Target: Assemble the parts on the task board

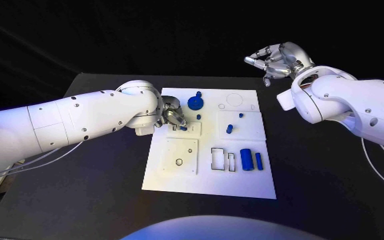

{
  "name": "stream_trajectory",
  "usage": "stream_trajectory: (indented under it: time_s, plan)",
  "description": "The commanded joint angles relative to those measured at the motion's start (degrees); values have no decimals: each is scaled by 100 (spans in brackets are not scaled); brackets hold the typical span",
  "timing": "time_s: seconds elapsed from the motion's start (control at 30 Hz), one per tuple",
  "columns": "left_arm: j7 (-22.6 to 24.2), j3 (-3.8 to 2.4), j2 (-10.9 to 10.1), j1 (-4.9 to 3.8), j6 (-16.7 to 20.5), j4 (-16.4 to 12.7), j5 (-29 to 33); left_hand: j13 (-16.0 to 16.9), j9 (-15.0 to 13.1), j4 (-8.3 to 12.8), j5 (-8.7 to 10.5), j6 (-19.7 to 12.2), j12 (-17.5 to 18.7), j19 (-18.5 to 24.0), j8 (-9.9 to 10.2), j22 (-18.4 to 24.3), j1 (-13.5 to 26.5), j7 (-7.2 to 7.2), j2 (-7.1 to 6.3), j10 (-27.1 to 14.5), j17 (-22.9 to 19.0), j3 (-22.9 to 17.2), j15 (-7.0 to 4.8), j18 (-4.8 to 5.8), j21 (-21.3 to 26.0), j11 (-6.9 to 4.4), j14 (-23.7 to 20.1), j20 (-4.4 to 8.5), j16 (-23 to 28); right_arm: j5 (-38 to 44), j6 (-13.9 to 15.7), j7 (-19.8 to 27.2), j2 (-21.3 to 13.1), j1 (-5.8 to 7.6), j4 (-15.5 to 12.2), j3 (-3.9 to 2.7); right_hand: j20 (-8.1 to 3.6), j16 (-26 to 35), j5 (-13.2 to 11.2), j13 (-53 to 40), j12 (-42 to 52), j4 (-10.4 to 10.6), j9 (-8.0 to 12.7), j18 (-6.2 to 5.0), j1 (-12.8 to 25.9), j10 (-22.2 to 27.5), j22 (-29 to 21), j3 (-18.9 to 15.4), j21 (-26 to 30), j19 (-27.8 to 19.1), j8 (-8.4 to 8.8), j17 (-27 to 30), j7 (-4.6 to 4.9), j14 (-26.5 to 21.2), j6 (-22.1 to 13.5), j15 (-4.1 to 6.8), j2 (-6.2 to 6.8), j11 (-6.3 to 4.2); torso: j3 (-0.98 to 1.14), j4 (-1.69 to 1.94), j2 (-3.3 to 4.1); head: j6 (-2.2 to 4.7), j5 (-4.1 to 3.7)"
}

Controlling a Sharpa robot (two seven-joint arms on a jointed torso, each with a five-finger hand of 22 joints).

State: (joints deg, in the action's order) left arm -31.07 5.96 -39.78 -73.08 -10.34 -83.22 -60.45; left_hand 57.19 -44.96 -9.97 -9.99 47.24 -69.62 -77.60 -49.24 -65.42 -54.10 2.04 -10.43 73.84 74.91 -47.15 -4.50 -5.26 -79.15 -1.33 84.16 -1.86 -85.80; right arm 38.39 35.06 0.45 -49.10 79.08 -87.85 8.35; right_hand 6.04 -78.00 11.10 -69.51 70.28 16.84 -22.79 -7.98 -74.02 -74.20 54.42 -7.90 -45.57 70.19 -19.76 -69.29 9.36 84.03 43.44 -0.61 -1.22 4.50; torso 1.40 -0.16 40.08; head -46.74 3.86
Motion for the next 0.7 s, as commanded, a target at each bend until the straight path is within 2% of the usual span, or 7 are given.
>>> stream_trajectory:
  time_s: [0.03, 0.13, 0.17, 0.2, 0.3, 0.47, 0.7]
  plan:
    - [-21, 5, 16, 9, -95, 4, 43, -4, 8, -28, 16, 8, -29, -24, 3, -2, 57, 34, -4, -35, 911, 62, -31, 43, 7, -24, 406, 29, -11, -55, 46, 25, 2, -2, -5, -2, 0, 23, -40, 10, 4, -2, 8, -92, 76, 11, -4, -45, 35, 61, -38, -6, 8, 77, -42, 51, -8, 4, 1, -1, -3, -1, 1]
    - [-23, 5, 19, 9, -95, 6, 47, -10, 20, -117, 18, 17, -33, -23, 10, 2, 111, 39, -11, -41, 913, 193, -28, 42, 12, -20, 407, 28, -12, -57, 42, 15, 2, -2, -4, -2, -1, 23, -40, 15, 7, 1, 13, -92, 147, 12, -10, -92, 53, 72, -64, -17, 8, 82, -53, 51, -47, 4, 0, -2, 0, 1, -1]
    - [-24, 5, 20, 9, -98, 6, 47, -7, 22, -136, 18, 20, -37, -24, 10, 1, 121, 40, -13, -40, 912, 228, -27, 43, 12, -19, 406, 27, -11, -57, 41, 10, 2, -2, -4, -2, -1, 24, -39, 12, 14, 2, 16, -93, 184, 8, -15, -111, 65, 77, -77, -20, 8, 84, -59, 51, -81, 3, 0, -2, 0, 1, -1]
    - [-26, 5, 20, 9, -102, 7, 48, 2, 25, -158, 17, 23, -45, -23, 11, 3, 132, 40, -17, -35, 912, 267, -27, 42, 14, -19, 406, 27, -10, -58, 40, 3, 1, -2, -4, -2, -1, 23, -38, 12, 22, 2, 24, -90, 264, 4, -8, -142, 65, 95, -100, -31, 8, 89, -72, 52, -172, 4, 0, -2, -2, -1, -2]
    - [-27, 5, 22, 9, -110, 11, 50, -8, 31, -202, 16, 26, -44, -26, 15, -1, 149, 41, -40, -43, 912, 361, -25, 43, 14, -17, 406, 26, -10, -58, 41, -8, -3, -2, -2, -2, -2, 28, -40, 16, 25, 2, 31, -91, 320, 5, -17, -186, 86, 102, -120, -31, 8, 90, -84, 52, -215, 5, 0, -2, -1, -2, -1]
    - [-23, 5, 25, 9, -127, 12, 49, -32, 44, -275, 9, 20, -37, -25, 26, 0, 172, 49, -105, -63, 910, 534, -21, 42, 18, -11, 405, 25, -7, -58, 17, -14, -7, -3, -1, -2, -2, 24, -42, 16, 28, 0, 34, -89, 345, 4, -11, -216, 83, 110, -130, -42, 8, 94, -90, 52, -221, 5, 2, -4, -2, -1, -7]
    - [-15, 5, 30, 9, -132, 30, 48, -36, 62, -451, 5, 36, -47, -30, 34, -7, 220, 55, -97, -69, 912, 784, -15, 43, 21, -4, 406, 20, -7, -52, -5, -13, -11, -3, -1, -1, -2, 22, -43, 7, 39, -4, 36, -88, 353, -4, -7, -238, 81, 116, -138, -47, 8, 96, -92, 52, -217, 4, 2, -3, -7, 11, -6]
